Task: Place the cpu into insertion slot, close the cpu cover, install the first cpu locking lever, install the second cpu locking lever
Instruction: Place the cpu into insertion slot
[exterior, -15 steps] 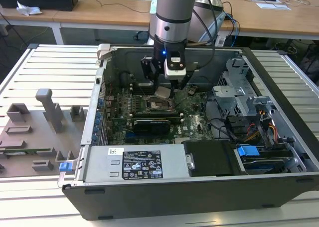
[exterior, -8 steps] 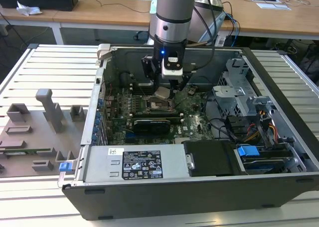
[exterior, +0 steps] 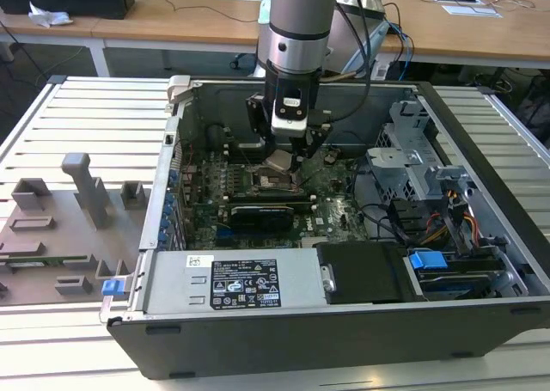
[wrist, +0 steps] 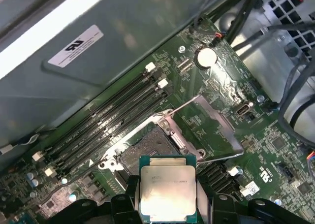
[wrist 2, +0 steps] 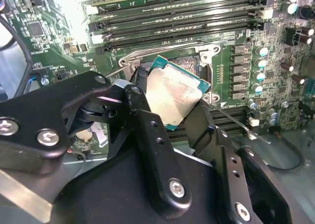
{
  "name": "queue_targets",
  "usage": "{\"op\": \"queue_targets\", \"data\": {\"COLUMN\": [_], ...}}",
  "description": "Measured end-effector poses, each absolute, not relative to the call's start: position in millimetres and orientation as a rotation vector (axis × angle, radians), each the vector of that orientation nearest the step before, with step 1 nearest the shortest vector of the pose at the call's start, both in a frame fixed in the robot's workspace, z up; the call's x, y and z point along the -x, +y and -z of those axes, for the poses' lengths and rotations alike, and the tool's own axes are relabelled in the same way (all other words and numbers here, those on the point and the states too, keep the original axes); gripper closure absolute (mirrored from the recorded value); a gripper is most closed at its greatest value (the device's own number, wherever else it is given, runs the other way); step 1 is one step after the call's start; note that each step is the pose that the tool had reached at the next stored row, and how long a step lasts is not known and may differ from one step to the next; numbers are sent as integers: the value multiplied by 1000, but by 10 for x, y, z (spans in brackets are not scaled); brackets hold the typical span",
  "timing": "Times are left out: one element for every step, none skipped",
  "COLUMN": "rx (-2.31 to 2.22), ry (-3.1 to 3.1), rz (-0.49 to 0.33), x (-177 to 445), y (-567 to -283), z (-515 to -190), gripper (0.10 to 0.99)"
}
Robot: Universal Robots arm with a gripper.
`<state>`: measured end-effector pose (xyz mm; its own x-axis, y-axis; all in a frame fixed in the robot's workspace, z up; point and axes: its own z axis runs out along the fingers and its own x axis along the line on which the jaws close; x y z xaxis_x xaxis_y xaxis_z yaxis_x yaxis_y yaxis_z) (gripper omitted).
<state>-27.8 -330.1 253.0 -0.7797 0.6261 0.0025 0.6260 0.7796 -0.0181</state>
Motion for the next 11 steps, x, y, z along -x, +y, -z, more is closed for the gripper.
{"op": "queue_targets", "data": {"rx": [1052,1073,1093,1114,1126,1139,1159,1183,1202,1216,1230], "ry": [-2951,-2944,-2937,-2929,-2924,-2920,-2912,-2902,-2895,-2889,-2883], "rz": [-26,-27,-28,-29,-30,-30,-31,-33,-34,-34,-35], "x": [278,278,278,278,278,278,278,278,278,278,278], "y": [-3301,-3301,-3301,-3301,-3301,-3301,-3301,-3301,-3301,-3301,-3301], "z": [-2530,-2530,-2529,-2529,-2529,-2529,-2528,-2528,-2528,-2528,-2528], "gripper": [541,541,541,541,541,541,541,541,541,541,541]}}
